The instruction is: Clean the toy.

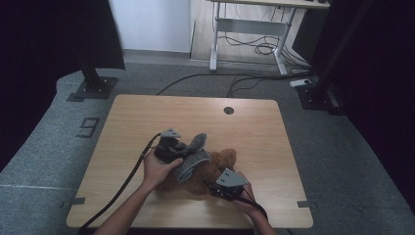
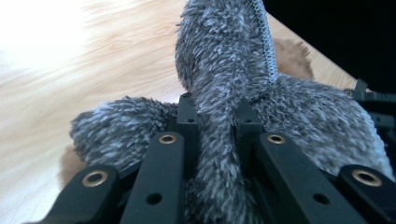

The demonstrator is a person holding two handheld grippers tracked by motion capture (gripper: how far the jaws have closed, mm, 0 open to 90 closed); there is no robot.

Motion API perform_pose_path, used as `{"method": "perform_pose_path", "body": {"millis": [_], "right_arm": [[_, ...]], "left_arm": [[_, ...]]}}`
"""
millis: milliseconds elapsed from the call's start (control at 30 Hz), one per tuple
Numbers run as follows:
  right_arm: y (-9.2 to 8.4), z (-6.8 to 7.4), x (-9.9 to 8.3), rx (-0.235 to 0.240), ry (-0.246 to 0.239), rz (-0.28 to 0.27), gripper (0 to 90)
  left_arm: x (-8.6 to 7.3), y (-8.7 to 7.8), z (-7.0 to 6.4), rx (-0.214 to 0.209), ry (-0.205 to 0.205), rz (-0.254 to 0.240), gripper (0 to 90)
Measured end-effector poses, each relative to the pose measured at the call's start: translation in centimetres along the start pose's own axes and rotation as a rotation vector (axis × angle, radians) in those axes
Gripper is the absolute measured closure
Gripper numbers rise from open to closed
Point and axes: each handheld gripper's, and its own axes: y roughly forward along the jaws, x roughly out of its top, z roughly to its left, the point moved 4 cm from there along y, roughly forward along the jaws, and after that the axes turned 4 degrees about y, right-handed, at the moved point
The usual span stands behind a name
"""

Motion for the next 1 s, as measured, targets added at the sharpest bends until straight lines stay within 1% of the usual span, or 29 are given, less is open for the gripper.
{"method": "perform_pose_path", "body": {"millis": [67, 133, 200, 267, 333, 400, 533, 600, 633, 700, 767, 833, 867, 900, 933, 1000], "right_arm": [[0.0, 0.1, 0.0, -0.005, -0.005, 0.000, 46.4], [0.0, 0.2, 0.0, -0.010, -0.004, 0.003, 46.4], [0.0, 0.2, -0.1, -0.013, -0.002, 0.002, 46.3], [0.0, 0.2, -0.1, -0.015, 0.000, -0.002, 46.3], [-0.1, 0.2, -0.1, -0.018, -0.005, 0.000, 46.3], [-0.1, 0.3, -0.1, -0.020, -0.010, 0.001, 46.3], [-0.2, 0.3, -0.3, -0.023, -0.008, 0.005, 45.8], [-0.2, 0.3, -0.3, -0.021, -0.003, 0.003, 44.7], [-0.3, 0.3, -0.3, -0.017, 0.001, 0.005, 41.8], [-0.4, 0.2, -0.2, 0.011, 0.033, 0.000, 32.0], [-0.7, -0.3, 0.0, 0.056, 0.091, 0.003, 21.0], [-1.1, -1.0, 0.1, 0.085, 0.168, 0.005, 14.9], [-1.3, -1.4, 0.2, 0.094, 0.209, -0.008, 13.4], [-1.8, -2.2, 0.4, 0.113, 0.267, -0.024, 11.2], [-1.8, -2.2, 0.4, 0.113, 0.267, -0.024, 11.2], [-1.6, -2.8, 0.6, 0.149, 0.298, -0.013, 7.9]], "left_arm": [[-0.8, -1.5, 0.6, -0.013, -0.021, -0.037, 78.0], [-1.4, -2.7, 1.1, -0.002, -0.029, -0.065, 78.0], [-1.9, -3.9, 1.7, 0.028, -0.032, -0.078, 77.9], [-2.6, -4.6, 2.2, 0.030, -0.050, -0.082, 77.8], [-3.5, -5.0, 2.5, 0.033, -0.059, -0.083, 77.7], [-4.2, -5.3, 2.5, 0.029, -0.063, -0.094, 77.7], [-4.8, -5.6, 1.9, 0.028, -0.045, -0.113, 77.7], [-5.0, -5.5, 1.7, 0.028, -0.044, -0.117, 77.7], [-5.1, -5.4, 1.6, 0.029, -0.042, -0.119, 77.8], [-5.4, -5.0, 1.3, 0.034, -0.030, -0.125, 77.8], [-5.5, -4.9, 1.1, 0.042, -0.015, -0.135, 77.9], [-5.7, -4.9, 0.9, 0.045, -0.003, -0.139, 77.9], [-5.7, -5.0, 0.9, 0.042, -0.001, -0.142, 77.9], [-5.8, -5.0, 0.9, 0.039, -0.002, -0.143, 77.9], [-5.9, -5.0, 0.8, 0.035, -0.002, -0.145, 77.9], [-6.0, -5.0, 0.8, 0.032, 0.005, -0.145, 78.0]]}}
